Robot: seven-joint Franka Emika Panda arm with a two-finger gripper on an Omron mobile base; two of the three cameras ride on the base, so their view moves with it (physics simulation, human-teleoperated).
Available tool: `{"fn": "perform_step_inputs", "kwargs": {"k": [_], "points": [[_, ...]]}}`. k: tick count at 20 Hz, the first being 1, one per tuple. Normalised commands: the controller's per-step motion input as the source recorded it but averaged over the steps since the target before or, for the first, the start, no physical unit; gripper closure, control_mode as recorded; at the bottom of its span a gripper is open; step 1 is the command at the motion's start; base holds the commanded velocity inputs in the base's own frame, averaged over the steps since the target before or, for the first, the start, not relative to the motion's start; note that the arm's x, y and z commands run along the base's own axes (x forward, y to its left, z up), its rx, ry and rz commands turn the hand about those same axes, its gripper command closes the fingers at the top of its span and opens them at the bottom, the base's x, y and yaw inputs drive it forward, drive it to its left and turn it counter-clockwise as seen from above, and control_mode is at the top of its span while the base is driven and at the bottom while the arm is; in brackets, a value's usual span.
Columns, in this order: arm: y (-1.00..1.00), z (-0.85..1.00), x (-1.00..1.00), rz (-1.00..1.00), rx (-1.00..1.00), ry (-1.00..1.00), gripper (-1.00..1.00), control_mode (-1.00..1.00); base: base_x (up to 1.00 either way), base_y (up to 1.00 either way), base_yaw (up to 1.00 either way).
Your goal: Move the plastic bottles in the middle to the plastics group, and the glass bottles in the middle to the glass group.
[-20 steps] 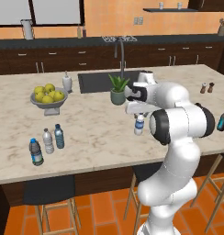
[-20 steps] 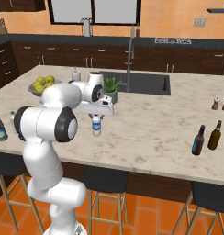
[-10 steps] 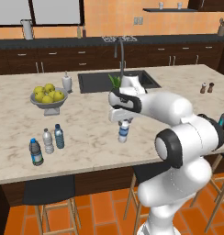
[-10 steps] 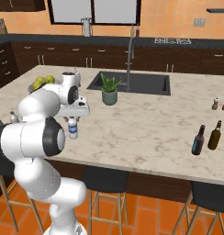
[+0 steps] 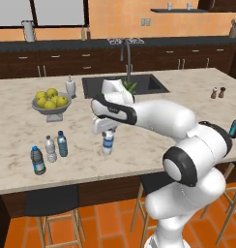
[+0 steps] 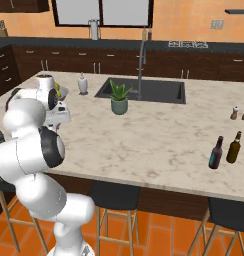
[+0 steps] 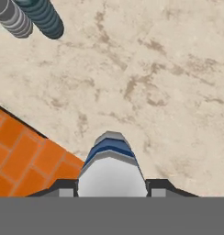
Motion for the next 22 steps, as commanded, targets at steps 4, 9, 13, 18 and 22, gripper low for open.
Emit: {"fn": "perform_step_inputs", "kwargs": {"k": [4,9,13,18,22], "points": [[0.96,0.01,-0.19,0.23,-0.01,0.01,1.0,-1.0,0.0,0.0,0.0],[0.46,-0.03,-0.1,0.13,0.0,-0.08,1.0,-1.0,0.0,0.0,0.0],[0.59,-0.36,0.19,0.12,0.0,-0.12,1.0,-1.0,0.0,0.0,0.0],[0.6,-0.39,0.41,0.12,0.0,0.0,1.0,-1.0,0.0,0.0,0.0],[0.2,-0.02,0.26,0.02,0.0,0.04,1.0,-1.0,0.0,0.0,0.0]]}}
